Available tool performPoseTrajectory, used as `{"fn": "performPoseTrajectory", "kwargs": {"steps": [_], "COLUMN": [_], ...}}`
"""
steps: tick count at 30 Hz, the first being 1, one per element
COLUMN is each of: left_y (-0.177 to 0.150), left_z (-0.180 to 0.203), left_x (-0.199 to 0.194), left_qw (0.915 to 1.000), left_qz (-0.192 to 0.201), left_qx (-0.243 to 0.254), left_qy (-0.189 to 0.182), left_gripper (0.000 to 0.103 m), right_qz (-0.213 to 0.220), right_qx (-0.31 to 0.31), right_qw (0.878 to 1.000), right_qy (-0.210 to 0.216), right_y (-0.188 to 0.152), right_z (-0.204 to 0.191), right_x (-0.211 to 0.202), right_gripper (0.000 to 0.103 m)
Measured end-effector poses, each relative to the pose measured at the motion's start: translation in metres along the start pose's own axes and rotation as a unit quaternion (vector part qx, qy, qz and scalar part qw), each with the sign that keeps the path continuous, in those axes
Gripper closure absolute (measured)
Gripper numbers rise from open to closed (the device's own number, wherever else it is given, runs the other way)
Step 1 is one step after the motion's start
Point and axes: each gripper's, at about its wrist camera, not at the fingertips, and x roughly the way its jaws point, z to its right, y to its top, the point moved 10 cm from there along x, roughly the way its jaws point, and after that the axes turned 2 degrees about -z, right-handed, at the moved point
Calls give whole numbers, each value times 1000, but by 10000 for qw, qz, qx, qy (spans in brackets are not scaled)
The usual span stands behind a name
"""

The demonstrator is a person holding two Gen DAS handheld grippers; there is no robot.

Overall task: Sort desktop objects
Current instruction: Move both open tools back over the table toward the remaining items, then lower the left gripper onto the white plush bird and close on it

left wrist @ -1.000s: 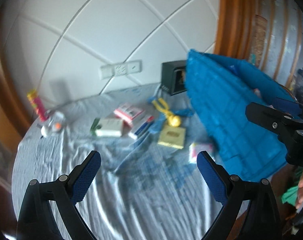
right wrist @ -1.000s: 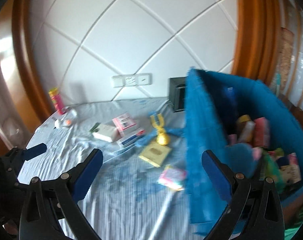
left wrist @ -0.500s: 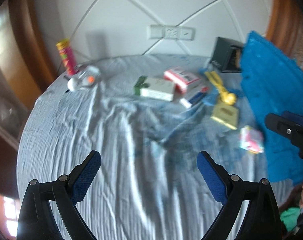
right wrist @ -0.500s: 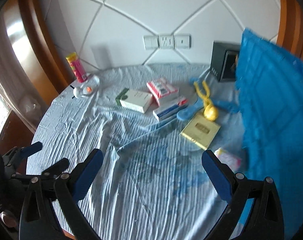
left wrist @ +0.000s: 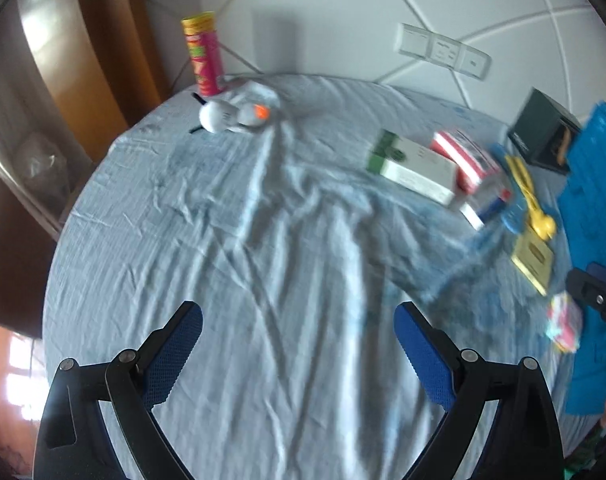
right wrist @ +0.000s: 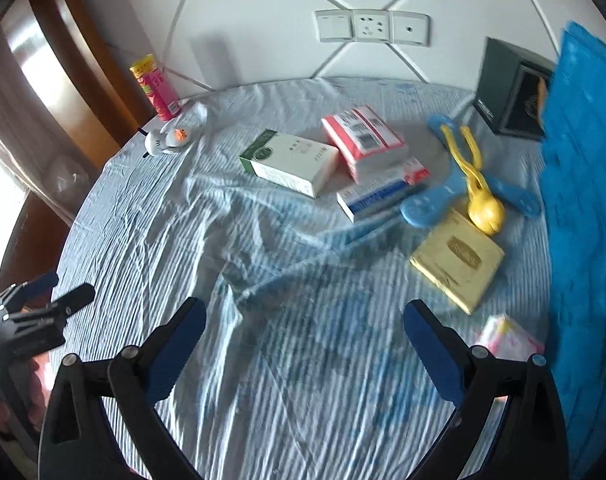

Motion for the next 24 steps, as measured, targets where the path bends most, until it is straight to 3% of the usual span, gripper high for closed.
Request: {"fn": "performPoseTrajectory", "kwargs": {"steps": [6, 12, 19, 24], "left_y": [76, 147, 228, 281], "left_z": [-58, -113, -123, -131], "left_x": [51, 137, 187, 234], "left_qw": [9998, 9993, 9988, 9945], "left_qz": [113, -29, 385, 625], "left_qx": [41, 3, -218, -204], "left_qy": [132, 384, 211, 813], "left_gripper": [5, 5, 5, 5], "right_qz": [-59, -96, 35, 156], "right_qx": [43, 125, 97, 98], "right_qw": [10000, 9998, 9999, 9996], "right_qy": [55, 152, -86, -231], "right_y": [29, 76, 122, 143], "right_z": [-26, -61, -83, -83], "right_x": [38, 97, 151, 172], "right_gripper": [2, 2, 2, 3]}}
